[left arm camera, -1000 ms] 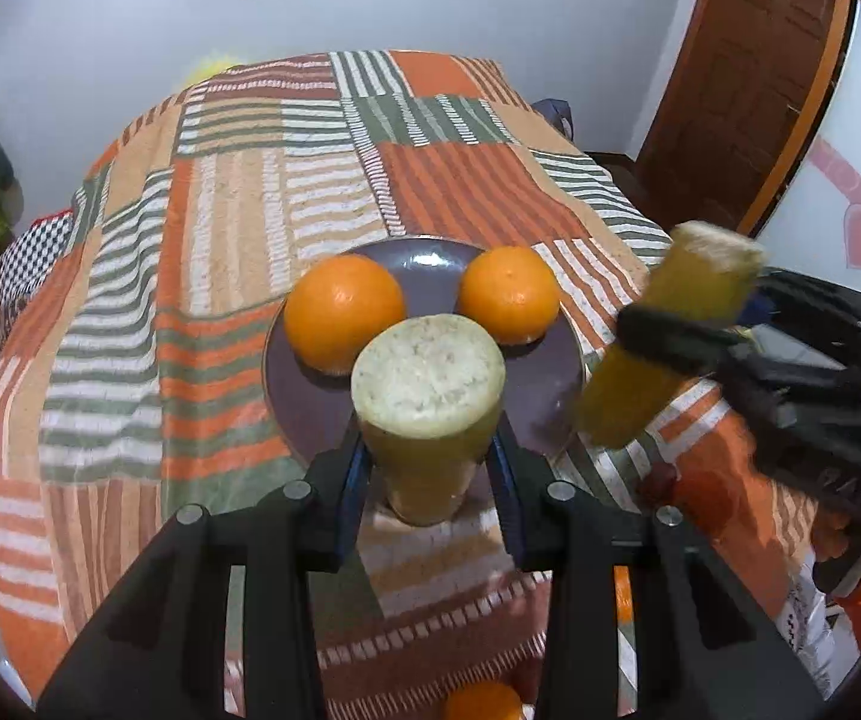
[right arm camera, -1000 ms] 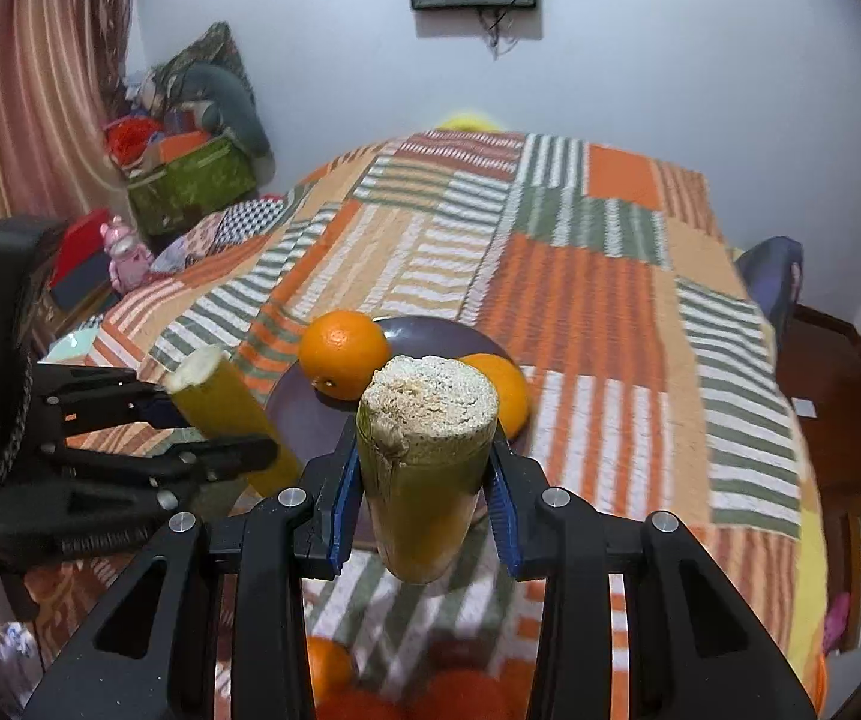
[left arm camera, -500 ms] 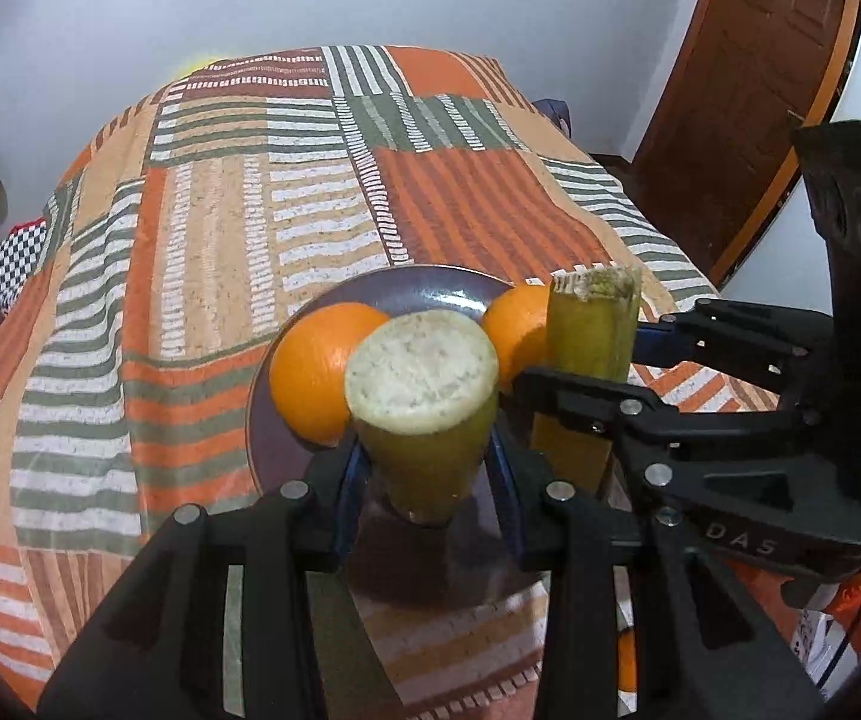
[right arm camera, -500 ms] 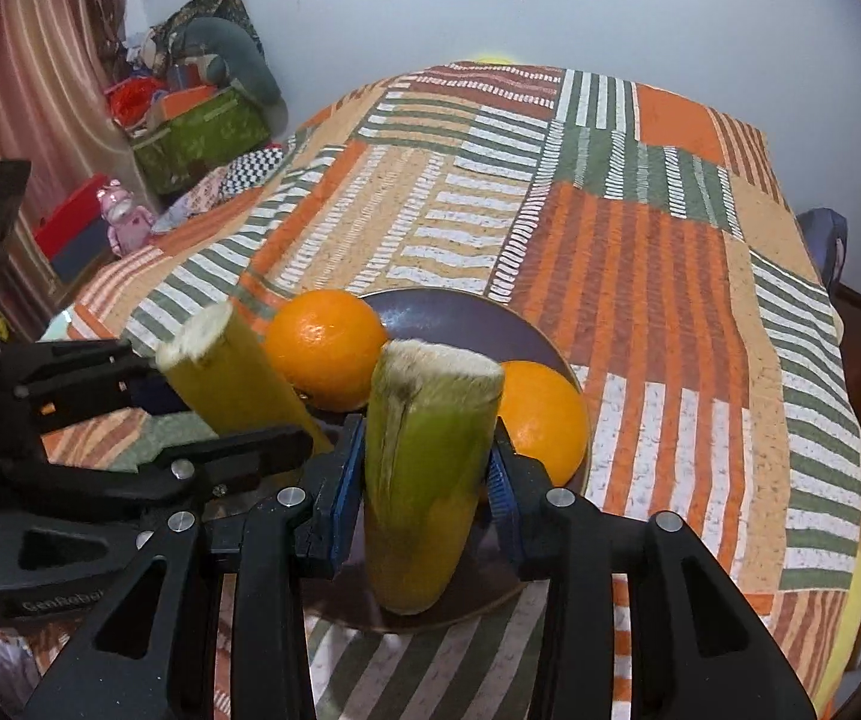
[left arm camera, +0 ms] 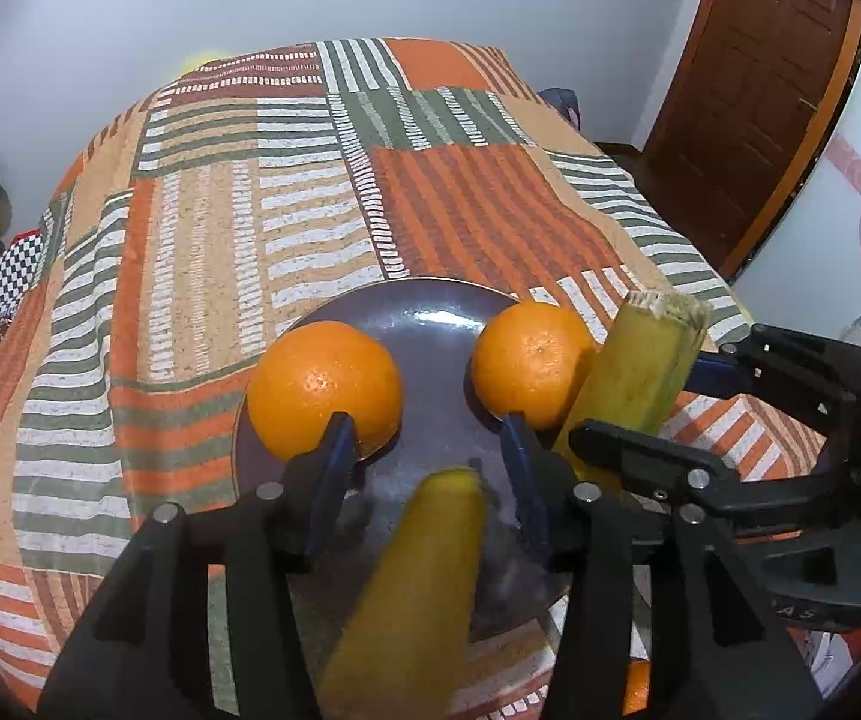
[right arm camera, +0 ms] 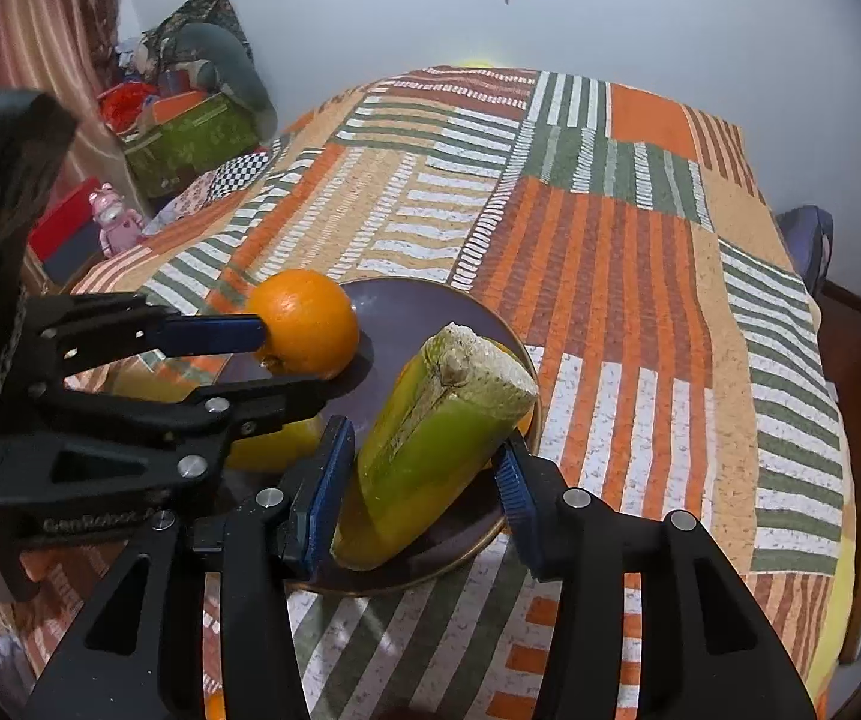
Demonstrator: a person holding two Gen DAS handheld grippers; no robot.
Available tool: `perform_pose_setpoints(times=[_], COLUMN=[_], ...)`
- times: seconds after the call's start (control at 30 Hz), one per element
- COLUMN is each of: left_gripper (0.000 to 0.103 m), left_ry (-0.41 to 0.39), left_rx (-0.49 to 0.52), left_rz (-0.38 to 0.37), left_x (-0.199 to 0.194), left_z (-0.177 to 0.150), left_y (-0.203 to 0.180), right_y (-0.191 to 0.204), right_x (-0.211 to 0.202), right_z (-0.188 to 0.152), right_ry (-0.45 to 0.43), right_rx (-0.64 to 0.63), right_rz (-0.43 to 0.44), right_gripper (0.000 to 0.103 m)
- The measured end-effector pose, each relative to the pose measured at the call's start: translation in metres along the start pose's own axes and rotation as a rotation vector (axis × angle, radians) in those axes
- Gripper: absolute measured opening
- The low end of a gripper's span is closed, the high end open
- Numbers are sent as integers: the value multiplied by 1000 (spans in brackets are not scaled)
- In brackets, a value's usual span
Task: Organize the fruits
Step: 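Lay the right tool's cob on the plate and open while the left tool releases its cob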
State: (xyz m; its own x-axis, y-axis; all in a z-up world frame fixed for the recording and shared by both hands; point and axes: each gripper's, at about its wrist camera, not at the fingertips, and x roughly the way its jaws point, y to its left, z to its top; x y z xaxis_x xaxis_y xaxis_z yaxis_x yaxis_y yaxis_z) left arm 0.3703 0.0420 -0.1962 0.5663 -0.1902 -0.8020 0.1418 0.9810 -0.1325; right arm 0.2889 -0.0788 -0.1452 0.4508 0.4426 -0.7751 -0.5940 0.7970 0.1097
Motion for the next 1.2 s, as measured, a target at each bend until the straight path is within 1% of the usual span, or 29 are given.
perform_pose_setpoints(times=[0.1, 0.2, 0.27, 0.4, 0.43, 0.47, 0.5, 0.57, 0.63, 0.67, 0.73, 0.83, 0.87, 0.97, 1.03, 1.1, 1.2], left_gripper=[50, 50, 50, 51, 53, 58, 59, 60, 60, 60, 60, 60, 60, 60, 60, 60, 60], left_ry=[-7, -1, 6, 14, 17, 24, 30, 38, 47, 51, 62, 67, 59, 31, 17, 16, 11], left_rx=[2, 18, 10, -10, -10, -8, -3, 13, 21, 14, -22, -79, -89, -88, -79, -77, -85], left_rz=[-13, 21, 22, 2, -1, -3, 0, 19, 54, 66, 68, 33, 31, 25, 36, 49, 58], left_x=[-10, -18, -23, -33, -34, -34, -34, -31, -25, -21, -14, -13, -16, -29, -39, -44, -51], left_z=[-6, -16, -23, -41, -45, -50, -54, -61, -66, -67, -68, -67, -68, -69, -72, -75, -76], left_y=[4, 10, 17, 31, 32, 33, 33, 32, 34, 36, 44, 55, 57, 58, 59, 59, 61], right_y=[2, 9, 16, 31, 33, 36, 38, 44, 50, 53, 61, 67, 68, 69, 71, 73, 73], right_x=[-1, -3, -1, 4, 5, 6, 7, 9, 12, 12, 14, 16, 17, 20, 20, 19, 12], right_z=[0, 3, 6, 10, 10, 11, 11, 12, 12, 12, 12, 14, 16, 21, 23, 22, 19], right_ry=[-11, -24, -23, -28, -30, -31, -33, -37, -35, -35, -30, -18, -12, 27, 29, 30, 27], right_rx=[-11, -40, -66, -131, -143, -155, -163, -187, -211, -222, -247, -253, -242, -195, -189, -187, -167], right_rz=[2, -2, -14, -71, -83, -97, -110, -138, -154, -149, -147, -122, -101, 2, 12, 24, 28], right_gripper=[41, 38, 36, 35, 35, 35, 35, 35, 35, 35, 36, 39, 42, 50, 52, 56, 57])
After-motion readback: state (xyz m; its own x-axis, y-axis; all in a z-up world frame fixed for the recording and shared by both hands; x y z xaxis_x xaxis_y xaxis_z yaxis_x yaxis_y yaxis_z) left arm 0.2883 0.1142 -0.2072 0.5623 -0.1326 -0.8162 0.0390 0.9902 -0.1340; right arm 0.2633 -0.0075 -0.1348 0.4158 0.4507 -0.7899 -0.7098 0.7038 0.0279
